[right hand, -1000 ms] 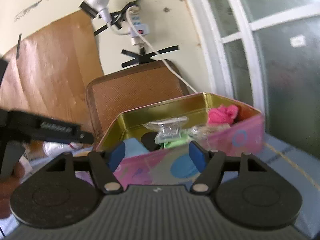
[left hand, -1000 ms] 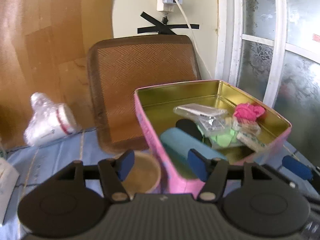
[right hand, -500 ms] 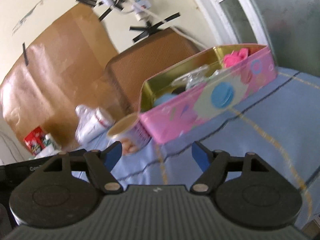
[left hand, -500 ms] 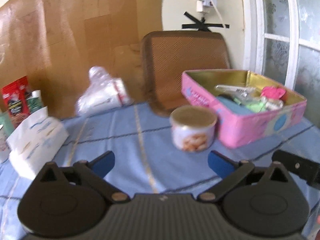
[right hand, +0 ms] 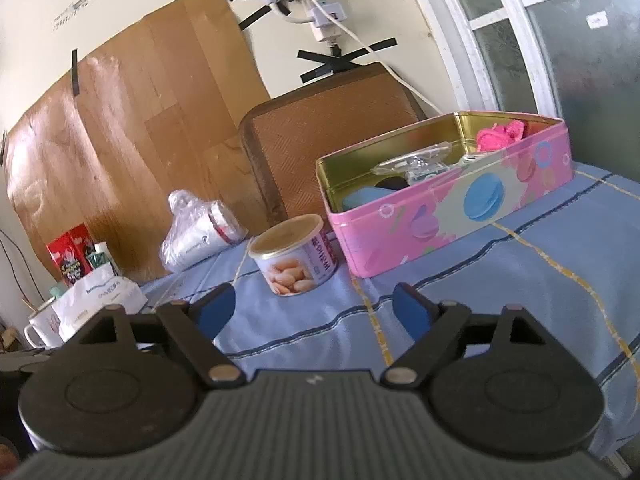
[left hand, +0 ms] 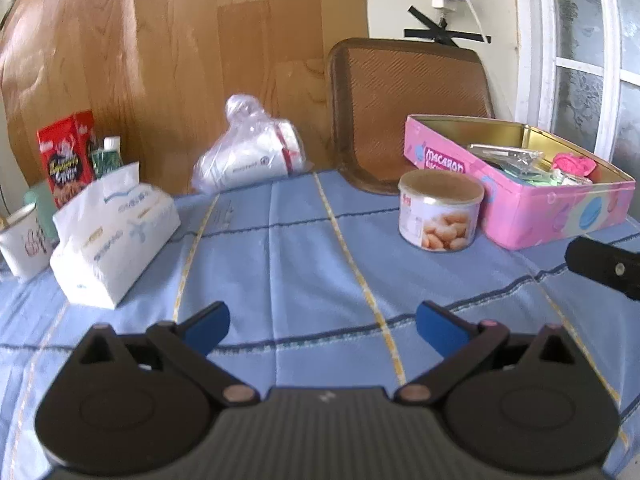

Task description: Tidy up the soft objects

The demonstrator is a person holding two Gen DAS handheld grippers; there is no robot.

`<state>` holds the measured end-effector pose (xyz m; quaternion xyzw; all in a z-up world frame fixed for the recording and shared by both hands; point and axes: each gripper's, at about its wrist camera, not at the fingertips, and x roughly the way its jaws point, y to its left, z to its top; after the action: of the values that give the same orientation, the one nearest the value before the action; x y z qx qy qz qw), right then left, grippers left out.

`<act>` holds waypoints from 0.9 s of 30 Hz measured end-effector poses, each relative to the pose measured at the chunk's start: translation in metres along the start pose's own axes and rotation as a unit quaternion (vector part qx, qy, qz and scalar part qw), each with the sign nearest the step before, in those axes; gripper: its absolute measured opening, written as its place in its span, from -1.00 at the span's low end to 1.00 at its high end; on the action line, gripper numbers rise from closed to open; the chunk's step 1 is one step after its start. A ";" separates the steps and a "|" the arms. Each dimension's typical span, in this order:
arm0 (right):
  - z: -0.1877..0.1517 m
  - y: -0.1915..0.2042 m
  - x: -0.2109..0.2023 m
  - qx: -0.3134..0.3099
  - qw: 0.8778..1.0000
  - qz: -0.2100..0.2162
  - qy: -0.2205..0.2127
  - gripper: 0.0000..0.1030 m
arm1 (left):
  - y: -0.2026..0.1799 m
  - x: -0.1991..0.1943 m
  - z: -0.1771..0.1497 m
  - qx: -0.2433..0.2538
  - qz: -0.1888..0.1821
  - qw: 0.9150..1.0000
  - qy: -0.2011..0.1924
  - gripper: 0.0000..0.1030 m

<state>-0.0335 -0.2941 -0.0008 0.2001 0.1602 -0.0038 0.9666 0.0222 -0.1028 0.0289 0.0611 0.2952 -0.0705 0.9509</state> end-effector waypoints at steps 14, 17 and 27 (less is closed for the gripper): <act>-0.005 -0.001 0.003 -0.004 1.000 0.006 0.006 0.79 | -0.006 0.008 -0.009 0.016 0.015 1.000 0.011 0.99; -0.005 -0.004 0.004 0.000 1.000 0.006 0.006 0.80 | -0.009 0.010 -0.010 0.020 0.015 1.000 0.013 0.99; -0.007 -0.010 0.003 0.013 1.000 0.003 0.004 0.80 | -0.018 0.012 -0.011 0.031 0.016 0.999 0.022 0.99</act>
<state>-0.0330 -0.3008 -0.0116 0.2134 0.1632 -0.0023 0.9632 0.0225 -0.1194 0.0118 0.0973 0.3131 -0.0627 0.9427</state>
